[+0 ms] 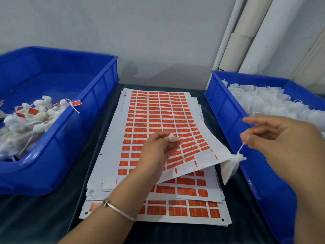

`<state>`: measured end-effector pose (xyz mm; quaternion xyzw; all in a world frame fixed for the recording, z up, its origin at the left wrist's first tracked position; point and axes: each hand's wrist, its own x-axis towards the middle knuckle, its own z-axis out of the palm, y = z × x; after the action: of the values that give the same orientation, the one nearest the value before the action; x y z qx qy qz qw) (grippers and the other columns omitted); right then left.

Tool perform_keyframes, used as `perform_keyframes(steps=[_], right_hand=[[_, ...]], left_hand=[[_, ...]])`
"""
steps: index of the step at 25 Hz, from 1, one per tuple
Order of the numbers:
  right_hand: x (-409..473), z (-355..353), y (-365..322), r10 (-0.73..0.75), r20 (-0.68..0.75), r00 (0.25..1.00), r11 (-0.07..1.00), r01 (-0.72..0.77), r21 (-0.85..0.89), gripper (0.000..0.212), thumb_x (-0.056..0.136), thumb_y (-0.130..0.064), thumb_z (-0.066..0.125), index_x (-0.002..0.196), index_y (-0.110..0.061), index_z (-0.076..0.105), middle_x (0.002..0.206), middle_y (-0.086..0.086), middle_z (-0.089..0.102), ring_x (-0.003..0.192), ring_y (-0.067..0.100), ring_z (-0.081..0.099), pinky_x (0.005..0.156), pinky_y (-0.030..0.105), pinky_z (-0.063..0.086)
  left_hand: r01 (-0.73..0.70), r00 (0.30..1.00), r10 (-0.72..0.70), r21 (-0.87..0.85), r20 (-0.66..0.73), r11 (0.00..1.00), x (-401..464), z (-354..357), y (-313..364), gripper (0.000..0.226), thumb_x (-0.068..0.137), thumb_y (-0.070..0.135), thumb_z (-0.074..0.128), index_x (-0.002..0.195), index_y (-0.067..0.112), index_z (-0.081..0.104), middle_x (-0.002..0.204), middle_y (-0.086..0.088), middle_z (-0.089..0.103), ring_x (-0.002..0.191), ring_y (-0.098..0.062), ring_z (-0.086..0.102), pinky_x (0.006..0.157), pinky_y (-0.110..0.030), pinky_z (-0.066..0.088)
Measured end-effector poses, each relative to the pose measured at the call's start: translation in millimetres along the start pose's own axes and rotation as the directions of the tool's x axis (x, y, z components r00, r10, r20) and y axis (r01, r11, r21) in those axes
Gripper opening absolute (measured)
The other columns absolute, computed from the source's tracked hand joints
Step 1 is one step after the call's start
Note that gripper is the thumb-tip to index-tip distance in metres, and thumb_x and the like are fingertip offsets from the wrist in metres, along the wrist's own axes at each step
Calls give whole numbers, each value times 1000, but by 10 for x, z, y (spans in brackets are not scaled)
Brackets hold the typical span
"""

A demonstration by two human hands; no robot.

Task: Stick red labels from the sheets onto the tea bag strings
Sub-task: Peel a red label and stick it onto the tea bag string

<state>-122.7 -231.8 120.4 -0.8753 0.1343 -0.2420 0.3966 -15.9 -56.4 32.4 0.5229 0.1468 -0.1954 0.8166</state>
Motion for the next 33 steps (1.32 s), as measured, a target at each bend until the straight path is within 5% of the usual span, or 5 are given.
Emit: perform_keyframes(steps=[5,9,13,22,33], right_hand=[[-59,-168,-346,-173,-1,985,968,170,185,39,61,-41,81,94,-53,64,83,-16,71,78,3,69,78,20,53],[-103,89,-558,-277,167,946,934,224,279,40,62,-15,85,88,-41,69,75,-11,71,66,7,70,59,17,55],[-46,500,-494,-229,233,945,959,178,220,28,70,-15,80,78,-36,63,75,-18,69,65,-1,67,55,10,51],[56,813,-348,-181,123,976,969,155,192,28,73,-18,78,68,-38,59,76,-33,63,72,-12,62,55,0,43],[89,845,-236,-156,75,985,959,132,252,27,71,-16,79,67,-34,61,68,-30,65,68,-11,63,51,0,42]], left_hand=[[42,983,-31,-57,181,997,-184,124,98,12,91,3,55,100,5,62,88,-9,74,82,-25,72,73,-33,59],[27,950,30,-178,312,984,-322,72,208,15,95,2,46,102,-1,59,94,-18,71,86,-30,70,74,-35,58],[-28,925,59,-89,375,996,-462,-23,222,21,97,8,42,100,-3,60,93,-19,71,89,-31,69,78,-35,58],[-47,945,27,53,327,998,-482,-189,212,25,97,16,44,107,4,64,92,-12,72,75,-23,70,70,-31,56],[222,873,-133,-140,469,965,-486,-175,166,25,96,12,44,111,1,61,100,-17,70,79,-23,69,70,-30,57]])
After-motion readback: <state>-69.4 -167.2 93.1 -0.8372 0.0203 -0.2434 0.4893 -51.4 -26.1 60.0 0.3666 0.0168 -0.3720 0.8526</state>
